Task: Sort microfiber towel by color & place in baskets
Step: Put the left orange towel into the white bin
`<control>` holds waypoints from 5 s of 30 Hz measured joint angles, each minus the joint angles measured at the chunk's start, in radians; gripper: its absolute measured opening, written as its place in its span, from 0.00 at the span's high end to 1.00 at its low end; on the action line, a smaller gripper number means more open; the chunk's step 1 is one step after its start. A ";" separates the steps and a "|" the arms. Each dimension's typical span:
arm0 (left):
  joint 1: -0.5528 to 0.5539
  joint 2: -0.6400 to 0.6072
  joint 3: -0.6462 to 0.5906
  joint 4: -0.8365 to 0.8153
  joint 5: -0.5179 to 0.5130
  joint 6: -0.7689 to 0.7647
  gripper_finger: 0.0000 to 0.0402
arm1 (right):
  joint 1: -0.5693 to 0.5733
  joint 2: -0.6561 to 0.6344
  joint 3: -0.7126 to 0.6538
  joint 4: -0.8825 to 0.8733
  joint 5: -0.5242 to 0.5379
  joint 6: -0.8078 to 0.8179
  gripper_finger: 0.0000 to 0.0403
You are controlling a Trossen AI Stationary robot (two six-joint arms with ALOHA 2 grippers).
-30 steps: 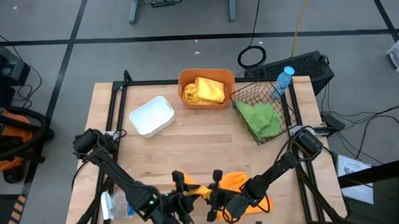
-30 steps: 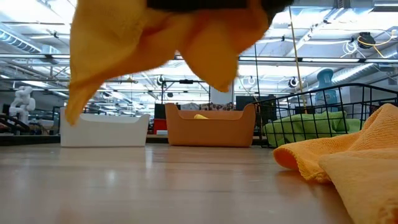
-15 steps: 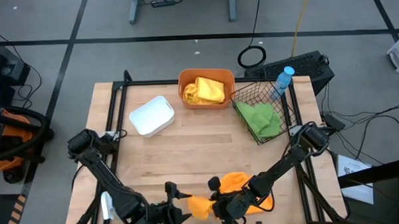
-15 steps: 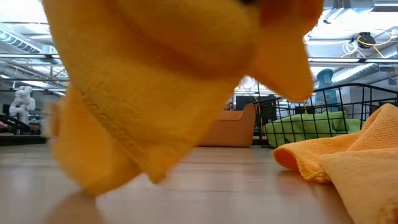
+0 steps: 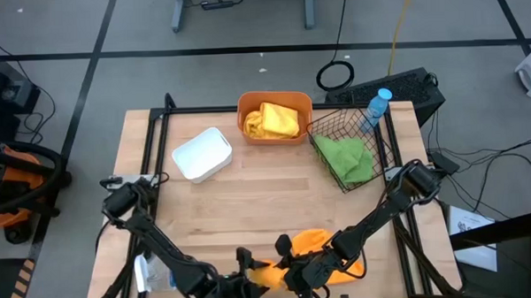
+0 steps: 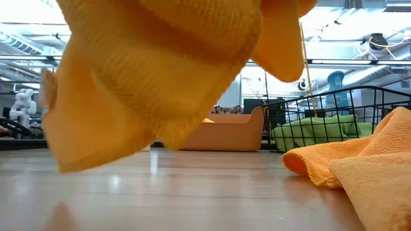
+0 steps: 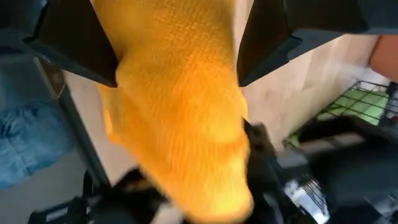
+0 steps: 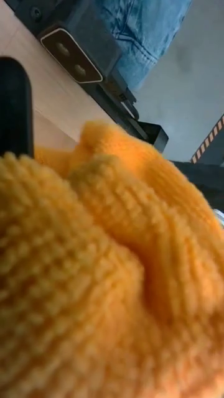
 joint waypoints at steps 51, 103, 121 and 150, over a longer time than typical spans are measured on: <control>0.310 -0.360 -0.009 -1.117 0.032 -0.574 0.97 | 0.189 -0.142 0.000 -0.896 0.311 0.958 0.22; 0.148 -0.343 -0.010 -0.440 0.274 -0.051 0.93 | -0.073 -0.126 0.000 0.093 0.372 0.193 0.02; 0.150 -0.324 -0.010 -0.421 0.174 0.000 0.93 | -0.126 -0.127 0.000 0.057 0.157 0.271 0.71; 0.062 -0.325 -0.009 -0.498 0.096 -0.342 0.16 | -0.071 -0.127 0.000 -0.017 0.151 0.268 0.98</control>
